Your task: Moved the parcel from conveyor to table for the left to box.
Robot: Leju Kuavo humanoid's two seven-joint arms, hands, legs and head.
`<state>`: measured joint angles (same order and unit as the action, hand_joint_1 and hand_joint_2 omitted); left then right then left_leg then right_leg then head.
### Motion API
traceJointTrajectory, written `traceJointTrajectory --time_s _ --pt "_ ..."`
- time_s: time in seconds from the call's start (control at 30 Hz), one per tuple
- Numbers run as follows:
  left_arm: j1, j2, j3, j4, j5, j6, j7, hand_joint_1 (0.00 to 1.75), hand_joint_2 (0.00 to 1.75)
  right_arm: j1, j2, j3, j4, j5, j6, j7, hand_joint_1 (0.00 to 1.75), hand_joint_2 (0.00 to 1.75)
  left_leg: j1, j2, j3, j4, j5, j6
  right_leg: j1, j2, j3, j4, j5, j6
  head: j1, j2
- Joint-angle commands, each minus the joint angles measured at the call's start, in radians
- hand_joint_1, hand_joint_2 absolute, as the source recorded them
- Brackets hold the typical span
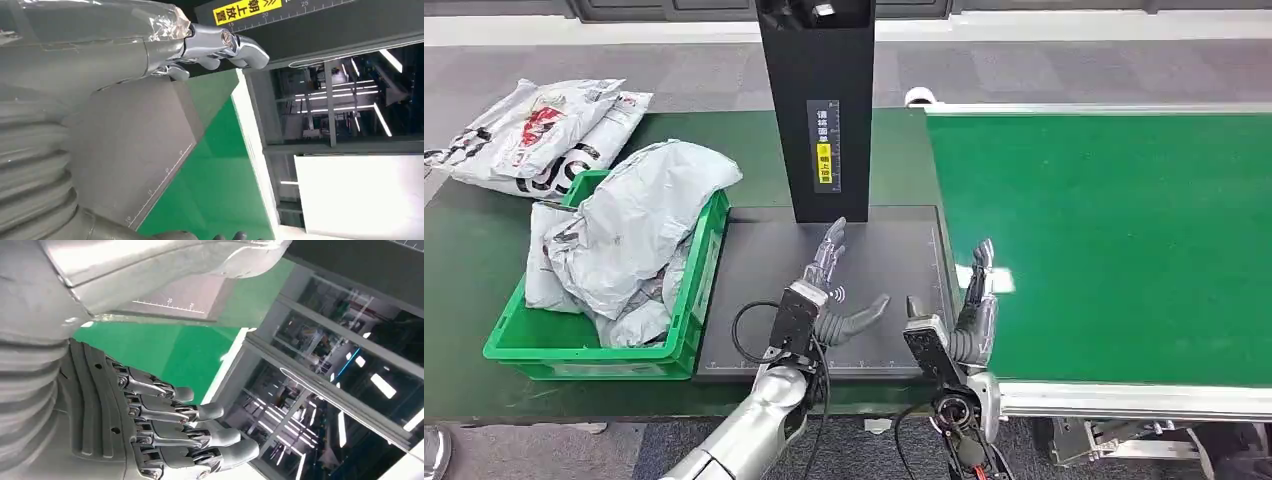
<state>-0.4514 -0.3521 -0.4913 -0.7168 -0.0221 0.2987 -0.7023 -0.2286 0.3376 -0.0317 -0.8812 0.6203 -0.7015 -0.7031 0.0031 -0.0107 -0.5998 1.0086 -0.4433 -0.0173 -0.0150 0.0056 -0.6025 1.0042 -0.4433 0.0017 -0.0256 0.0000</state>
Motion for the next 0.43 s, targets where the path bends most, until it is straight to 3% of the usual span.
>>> traceJointTrajectory --time_s 0.03,0.43 --pt "0.022 0.003 -0.047 0.043 0.001 0.003 0.004 0.0 1.75 -0.016 0.011 -0.06 0.021 0.0 0.003 0.005 0.0 1.75 0.0 0.001 0.005 -0.003 -0.001 0.0 0.001 0.0 0.005 -0.003 0.0 0.0 0.0 0.0" --pt "0.025 0.003 -0.032 0.041 0.009 -0.003 0.004 0.0 1.75 -0.017 0.011 -0.06 0.019 0.005 0.003 0.005 0.0 1.75 0.0 0.001 0.004 -0.002 -0.001 0.0 0.001 0.0 0.005 -0.003 0.0 0.0 0.0 0.0"
